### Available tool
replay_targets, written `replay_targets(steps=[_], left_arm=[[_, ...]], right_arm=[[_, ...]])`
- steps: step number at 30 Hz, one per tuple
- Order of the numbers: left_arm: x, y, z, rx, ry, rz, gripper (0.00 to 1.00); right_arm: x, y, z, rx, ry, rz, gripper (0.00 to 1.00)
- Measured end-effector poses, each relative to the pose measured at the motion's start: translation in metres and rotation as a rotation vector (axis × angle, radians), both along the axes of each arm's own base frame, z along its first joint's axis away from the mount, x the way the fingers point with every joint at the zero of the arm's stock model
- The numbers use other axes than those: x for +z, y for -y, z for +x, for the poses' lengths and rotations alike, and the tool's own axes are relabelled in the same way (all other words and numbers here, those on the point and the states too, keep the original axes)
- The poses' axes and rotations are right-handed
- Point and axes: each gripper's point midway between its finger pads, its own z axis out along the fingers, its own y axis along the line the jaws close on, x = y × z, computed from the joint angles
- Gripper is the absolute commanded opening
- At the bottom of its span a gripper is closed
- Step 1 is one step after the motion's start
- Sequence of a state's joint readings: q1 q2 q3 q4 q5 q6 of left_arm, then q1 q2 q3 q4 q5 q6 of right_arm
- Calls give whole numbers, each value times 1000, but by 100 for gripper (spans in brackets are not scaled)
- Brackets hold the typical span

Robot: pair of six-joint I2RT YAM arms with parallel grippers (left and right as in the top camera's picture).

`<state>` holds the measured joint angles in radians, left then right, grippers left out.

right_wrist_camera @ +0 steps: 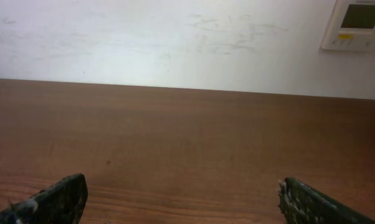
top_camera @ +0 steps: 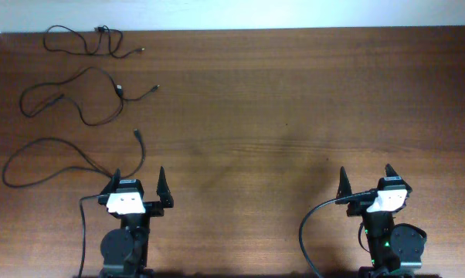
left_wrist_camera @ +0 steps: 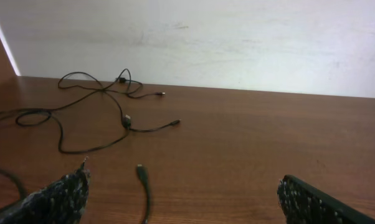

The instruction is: Untangle cables

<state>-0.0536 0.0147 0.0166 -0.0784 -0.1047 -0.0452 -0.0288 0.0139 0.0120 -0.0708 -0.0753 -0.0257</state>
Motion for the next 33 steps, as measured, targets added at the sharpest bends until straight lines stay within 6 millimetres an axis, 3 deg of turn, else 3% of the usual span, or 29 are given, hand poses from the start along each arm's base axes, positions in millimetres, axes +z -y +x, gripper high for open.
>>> replay_targets(steps=[33], left_arm=[[0,-6,0,22,-1,23,99]], right_arm=[[0,0,0,0,0,0,99]])
